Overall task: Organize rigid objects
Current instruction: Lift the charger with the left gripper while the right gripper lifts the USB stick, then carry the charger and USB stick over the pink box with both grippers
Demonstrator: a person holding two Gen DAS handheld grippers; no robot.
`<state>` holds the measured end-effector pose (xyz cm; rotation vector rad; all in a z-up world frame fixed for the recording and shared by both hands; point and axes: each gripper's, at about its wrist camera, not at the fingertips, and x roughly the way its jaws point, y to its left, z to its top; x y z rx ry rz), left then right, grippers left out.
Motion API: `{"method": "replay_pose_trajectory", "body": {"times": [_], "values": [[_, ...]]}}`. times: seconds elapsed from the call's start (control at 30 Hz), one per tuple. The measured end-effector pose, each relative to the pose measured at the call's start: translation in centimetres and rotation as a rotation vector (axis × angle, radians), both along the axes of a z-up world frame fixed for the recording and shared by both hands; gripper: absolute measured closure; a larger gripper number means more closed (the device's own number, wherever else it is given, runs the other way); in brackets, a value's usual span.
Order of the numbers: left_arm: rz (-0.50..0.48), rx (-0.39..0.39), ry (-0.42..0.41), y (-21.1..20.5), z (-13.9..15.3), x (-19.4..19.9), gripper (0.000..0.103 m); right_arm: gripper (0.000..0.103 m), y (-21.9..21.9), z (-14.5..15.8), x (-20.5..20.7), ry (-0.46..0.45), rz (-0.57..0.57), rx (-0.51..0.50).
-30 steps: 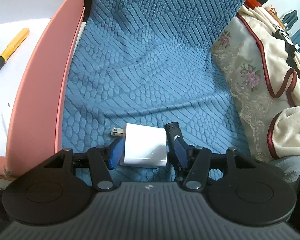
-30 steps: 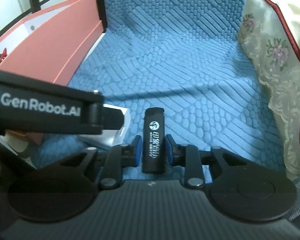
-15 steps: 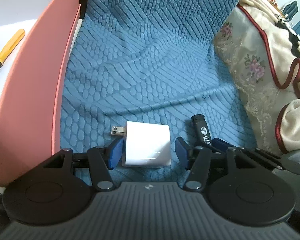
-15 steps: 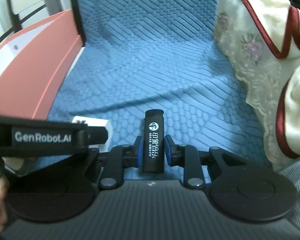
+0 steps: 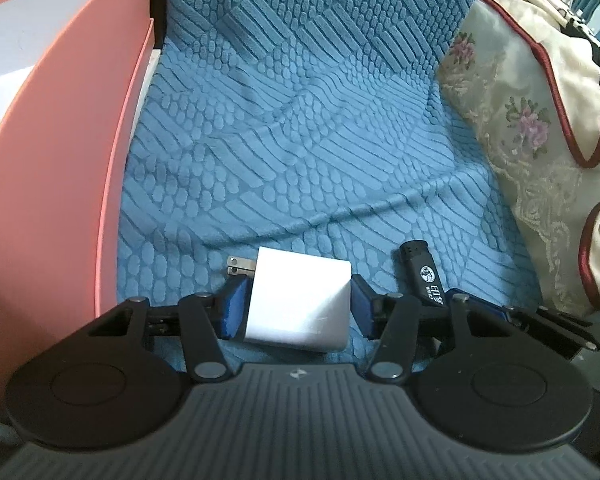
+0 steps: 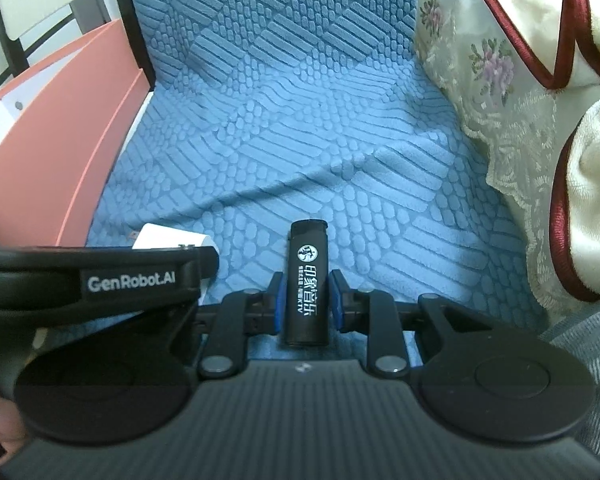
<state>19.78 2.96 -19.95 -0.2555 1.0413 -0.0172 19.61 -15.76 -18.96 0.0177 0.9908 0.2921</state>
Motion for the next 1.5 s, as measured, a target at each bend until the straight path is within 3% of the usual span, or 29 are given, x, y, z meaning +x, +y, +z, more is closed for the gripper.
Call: {"method": "replay_pose_trajectory", "body": {"times": [0.27, 0.57, 1.2, 1.5], "values": [[0.006, -0.012, -0.044, 0.2, 1.7, -0.8, 0.044, 0.076, -0.4, 1.2, -0.2, -0.016, -0.005, 0.033], [0.039, -0.051, -0.12, 0.7, 5.4, -2.5, 0.044, 0.076, -1.6, 5.1, -1.3, -0.097, -0.005, 0.083], [0.077, -0.068, -0.239, 2.2, 13.7, -9.9, 0.044, 0.077, -4.5, 12.3, -5.6, -0.194, 0.046, 0.177], [0.094, -0.066, -0.276, 4.8, 15.7, -11.4, 0.044, 0.077, -2.9, 14.1, -6.5, -0.221, 0.075, 0.192]]}}
